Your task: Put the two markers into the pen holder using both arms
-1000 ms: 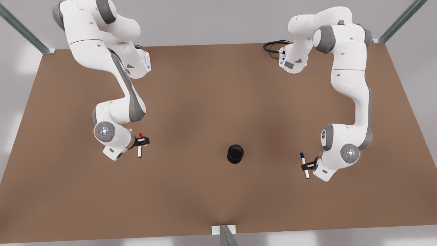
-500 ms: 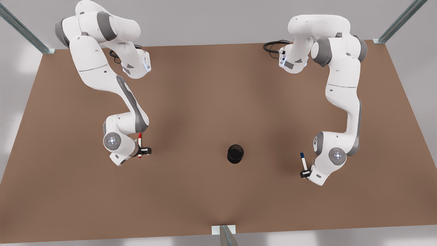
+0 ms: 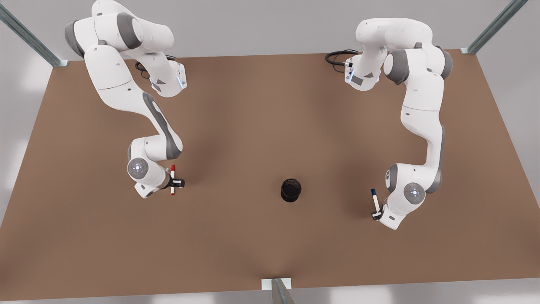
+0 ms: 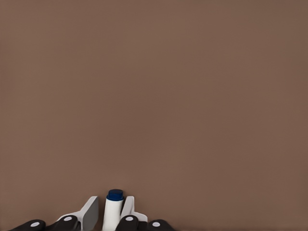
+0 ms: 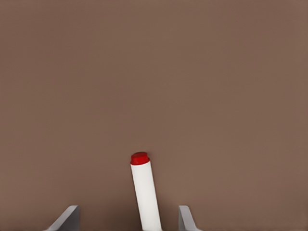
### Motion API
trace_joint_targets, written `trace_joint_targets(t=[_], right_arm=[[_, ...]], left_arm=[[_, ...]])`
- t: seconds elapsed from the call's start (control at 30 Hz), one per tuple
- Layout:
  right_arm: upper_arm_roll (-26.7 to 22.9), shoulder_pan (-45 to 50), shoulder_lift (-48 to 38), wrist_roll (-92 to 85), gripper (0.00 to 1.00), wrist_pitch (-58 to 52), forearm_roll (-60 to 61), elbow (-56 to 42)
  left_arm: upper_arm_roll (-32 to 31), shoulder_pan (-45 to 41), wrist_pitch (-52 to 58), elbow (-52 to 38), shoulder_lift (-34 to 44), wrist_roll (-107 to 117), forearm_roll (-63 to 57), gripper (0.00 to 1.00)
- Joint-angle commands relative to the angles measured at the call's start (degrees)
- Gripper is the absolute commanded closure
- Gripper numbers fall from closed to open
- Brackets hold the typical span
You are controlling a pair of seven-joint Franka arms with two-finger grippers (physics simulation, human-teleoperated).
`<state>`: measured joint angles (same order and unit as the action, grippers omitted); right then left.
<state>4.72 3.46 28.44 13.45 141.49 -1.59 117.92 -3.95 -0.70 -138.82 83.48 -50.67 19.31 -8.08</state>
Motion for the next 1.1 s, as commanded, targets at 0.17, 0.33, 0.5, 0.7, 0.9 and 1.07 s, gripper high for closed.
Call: trace_joint_targets(t=[0.17,0.33,0.5,0.7,0.9,1.07], right_arm=[[-0.07,-0.03,0.03,0.44,0.27,3.79,0.01,2.05],[0.02,-1.17,-0.23,-6.41,0.3,3.88,-0.08,2.92],[0.37,-1.26,-0.5,-9.05,0.32,3.88,-0.08,3.72],[0.37,-1.62,0.03,-9.49,0.4,3.97,-0.08,3.72],[0.37,-1.62,0.12,-9.49,0.49,3.97,-0.17,3.72],[0.37,-1.53,0.38,-9.49,0.57,3.97,-0.17,3.63]], left_arm=[[0.0,0.09,-0.14,-0.07,-0.14,0.47,-0.62,0.63],[0.0,0.09,-0.14,-0.25,0.13,0.55,-0.62,0.79],[0.0,-0.09,3.19,-1.56,1.53,0.73,-0.62,0.79],[-0.97,-6.5,25.0,-6.05,9.18,12.59,3.33,0.79],[-10.72,-6.15,18.24,-9.3,15.86,9.44,19.05,0.79],[-12.04,-6.77,3.2,-8.51,14.89,-47.86,36.02,0.79]])
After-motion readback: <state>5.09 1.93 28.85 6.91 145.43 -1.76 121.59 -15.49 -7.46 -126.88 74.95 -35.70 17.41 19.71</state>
